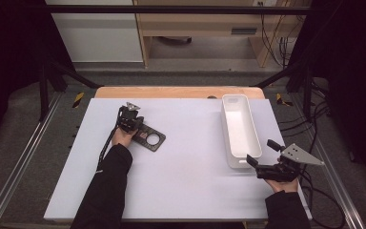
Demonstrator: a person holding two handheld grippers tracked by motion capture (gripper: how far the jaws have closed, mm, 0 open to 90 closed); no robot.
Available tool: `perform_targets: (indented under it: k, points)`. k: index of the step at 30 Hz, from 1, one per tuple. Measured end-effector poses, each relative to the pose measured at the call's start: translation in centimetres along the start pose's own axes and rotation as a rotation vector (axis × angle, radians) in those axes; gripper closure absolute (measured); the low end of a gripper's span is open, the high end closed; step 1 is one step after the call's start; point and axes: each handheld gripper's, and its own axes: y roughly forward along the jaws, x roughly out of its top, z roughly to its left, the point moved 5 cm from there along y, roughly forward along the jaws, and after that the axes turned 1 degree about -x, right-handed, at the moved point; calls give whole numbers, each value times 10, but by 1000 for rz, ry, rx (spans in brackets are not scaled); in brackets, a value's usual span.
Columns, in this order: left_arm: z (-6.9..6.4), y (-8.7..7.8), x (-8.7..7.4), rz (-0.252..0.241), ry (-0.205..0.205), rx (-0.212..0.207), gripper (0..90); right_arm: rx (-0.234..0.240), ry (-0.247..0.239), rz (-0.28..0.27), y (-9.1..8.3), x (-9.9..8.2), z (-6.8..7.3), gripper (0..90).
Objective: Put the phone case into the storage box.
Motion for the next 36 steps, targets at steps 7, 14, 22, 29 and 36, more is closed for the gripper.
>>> perform_targets:
  k: [7,14,22,29,36]
  points:
    - [-1,-6,-2,43,12,8,891,0,2,-4,-1,1,0,1]
    - [-2,-11,-6,57,10,1,891,1,6,-9,-2,2,-1,1]
    - [-4,-21,-15,63,14,-7,891,3,2,-10,-2,2,0,1]
    - [-5,-30,-22,67,14,-18,891,6,4,-11,-2,2,0,1]
    - [-2,-34,-25,70,20,-8,891,6,1,-10,-2,2,0,1]
